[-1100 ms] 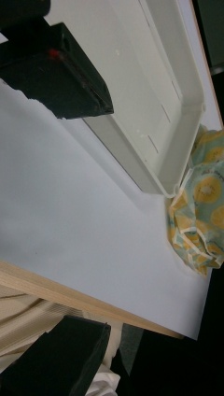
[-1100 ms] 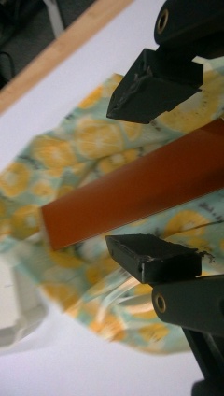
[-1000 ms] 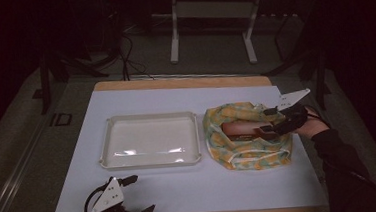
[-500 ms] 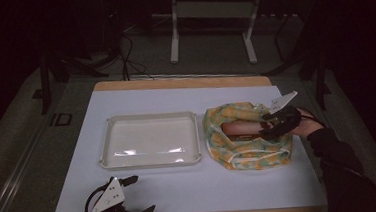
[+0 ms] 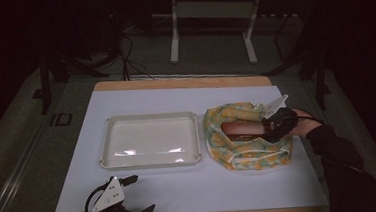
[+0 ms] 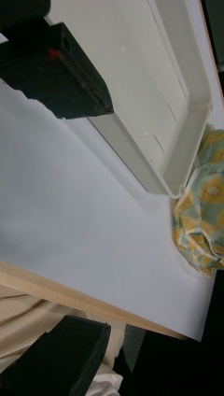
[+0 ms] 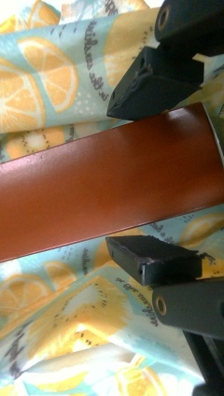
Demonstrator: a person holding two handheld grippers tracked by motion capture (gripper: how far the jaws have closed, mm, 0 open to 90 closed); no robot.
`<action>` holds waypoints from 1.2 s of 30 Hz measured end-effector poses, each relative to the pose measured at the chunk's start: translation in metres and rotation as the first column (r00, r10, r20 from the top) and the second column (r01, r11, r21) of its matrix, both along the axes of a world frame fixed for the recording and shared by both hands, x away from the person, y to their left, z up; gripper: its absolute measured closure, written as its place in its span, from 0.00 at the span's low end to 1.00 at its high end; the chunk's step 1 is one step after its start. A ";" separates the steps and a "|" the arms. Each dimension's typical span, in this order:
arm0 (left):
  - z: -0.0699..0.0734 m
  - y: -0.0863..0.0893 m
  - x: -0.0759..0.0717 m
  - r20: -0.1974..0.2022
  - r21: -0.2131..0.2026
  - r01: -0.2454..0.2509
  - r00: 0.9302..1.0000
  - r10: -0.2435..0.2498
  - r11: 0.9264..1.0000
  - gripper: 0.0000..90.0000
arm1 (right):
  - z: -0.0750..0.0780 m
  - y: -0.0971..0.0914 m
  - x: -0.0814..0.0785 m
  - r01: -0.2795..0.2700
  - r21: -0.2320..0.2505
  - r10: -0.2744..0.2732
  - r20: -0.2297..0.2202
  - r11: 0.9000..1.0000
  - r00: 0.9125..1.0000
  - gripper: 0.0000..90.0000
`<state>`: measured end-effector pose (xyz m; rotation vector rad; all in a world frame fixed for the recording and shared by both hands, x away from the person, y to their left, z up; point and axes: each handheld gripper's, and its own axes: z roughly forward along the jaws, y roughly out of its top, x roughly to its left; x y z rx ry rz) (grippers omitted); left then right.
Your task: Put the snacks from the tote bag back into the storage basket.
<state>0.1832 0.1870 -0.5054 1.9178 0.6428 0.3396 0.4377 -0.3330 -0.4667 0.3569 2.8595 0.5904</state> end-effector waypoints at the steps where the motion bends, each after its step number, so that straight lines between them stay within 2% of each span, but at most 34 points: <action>1: 0.000 0.000 0.000 0.000 0.000 0.000 1.000 0.000 1.000 0.00 | 0.000 0.001 0.000 -0.003 -0.009 0.003 -0.001 1.000 1.000 0.37; 5: 0.000 0.000 0.000 0.000 0.000 0.001 1.000 -0.001 1.000 0.00 | -0.001 0.004 0.001 -0.019 -0.043 0.019 -0.006 0.999 1.000 0.39; 12: 0.000 0.000 0.000 0.000 0.001 0.003 1.000 -0.003 1.000 0.00 | -0.001 0.006 0.002 -0.037 -0.059 0.036 -0.016 0.998 0.999 0.42; 15: 0.000 0.000 0.000 0.000 0.000 0.004 1.000 -0.004 1.000 0.00 | 0.000 0.006 0.001 -0.055 -0.056 0.054 -0.022 0.997 0.998 0.46; 22: 0.000 0.000 0.000 0.000 0.000 0.007 1.000 -0.007 1.000 0.00 | 0.002 0.004 -0.001 -0.065 -0.055 0.064 -0.028 0.996 0.998 0.47; 31: 0.000 -0.001 -0.001 0.004 -0.001 0.022 1.000 -0.022 1.000 0.00 | 0.011 -0.002 -0.003 -0.053 -0.050 0.053 -0.011 0.997 0.999 0.48; 36: 0.000 -0.002 -0.001 0.005 -0.001 0.028 1.000 -0.028 1.000 0.00 | 0.023 -0.005 -0.005 -0.033 -0.035 0.033 0.009 0.999 0.999 0.48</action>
